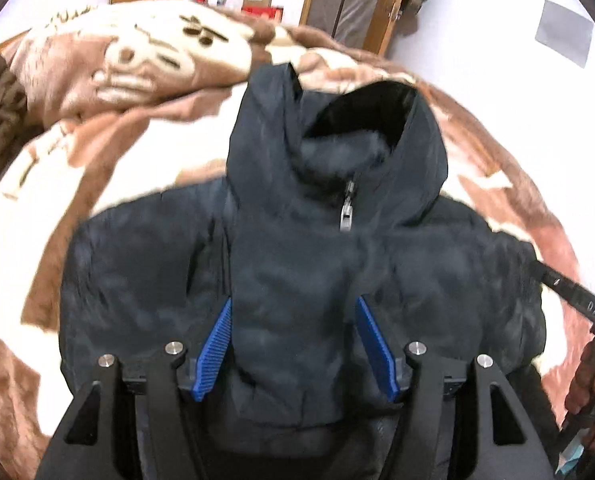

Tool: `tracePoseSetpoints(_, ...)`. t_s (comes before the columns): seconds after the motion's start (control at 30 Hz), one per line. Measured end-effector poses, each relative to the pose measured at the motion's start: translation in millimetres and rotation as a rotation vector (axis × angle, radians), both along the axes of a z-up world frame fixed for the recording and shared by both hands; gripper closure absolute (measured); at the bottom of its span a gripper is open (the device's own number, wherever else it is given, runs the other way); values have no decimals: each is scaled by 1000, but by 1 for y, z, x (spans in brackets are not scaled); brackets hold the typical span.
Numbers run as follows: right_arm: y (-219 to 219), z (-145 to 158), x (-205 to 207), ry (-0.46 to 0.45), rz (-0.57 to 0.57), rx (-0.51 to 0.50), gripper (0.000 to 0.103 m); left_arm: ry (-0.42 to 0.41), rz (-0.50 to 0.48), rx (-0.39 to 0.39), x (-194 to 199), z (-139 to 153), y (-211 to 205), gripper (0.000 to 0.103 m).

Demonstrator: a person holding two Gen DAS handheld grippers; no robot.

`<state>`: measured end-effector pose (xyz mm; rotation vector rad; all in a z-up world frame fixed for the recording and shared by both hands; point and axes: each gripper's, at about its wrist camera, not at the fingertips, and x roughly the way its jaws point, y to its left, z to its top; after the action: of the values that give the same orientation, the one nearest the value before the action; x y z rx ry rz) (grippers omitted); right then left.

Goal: Fold large clothes

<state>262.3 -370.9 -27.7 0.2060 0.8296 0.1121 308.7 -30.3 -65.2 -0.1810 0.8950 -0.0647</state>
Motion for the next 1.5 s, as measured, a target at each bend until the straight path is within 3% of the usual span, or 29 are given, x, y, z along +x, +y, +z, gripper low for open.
tracePoseSetpoints(0.13,31,-24,39,92,66,-101,66,46,25,53,30,-20,4,38)
tracePoseSetpoints(0.3,29,-36,53,109,58,-77,66,51,3,33,42,-45,12,36)
tracePoseSetpoints(0.47,26,-41,58,104,71,-47,66,39,37,-14,22,-33,24,36)
tracePoseSetpoints(0.67,17,-39,47,90,51,-23,66,-16,164,-29,-17,2,52,39)
tracePoseSetpoints(0.8,19,-21,27,41,33,-20,66,-67,53,-28,-25,17,27,39)
tracePoseSetpoints(0.93,15,-12,-2,1,16,-50,66,-26,-45,32,-12,-3,-6,39)
tracePoseSetpoints(1.03,5,-26,-8,52,-25,-69,66,65,-28,48,2,-35,-7,38)
tracePoseSetpoints(1.13,-5,-48,1,110,-37,-37,66,70,-24,-3,5,-48,1,37)
tracePoseSetpoints(1.23,-2,-55,11,123,-40,-49,66,76,-29,9,7,-48,-1,36)
tracePoseSetpoints(1.33,2,-43,8,135,-63,-44,66,95,-26,28,6,-39,-3,37)
tracePoseSetpoints(1.5,5,-14,-33,63,-113,0,66,49,-18,21,-31,-5,-1,38)
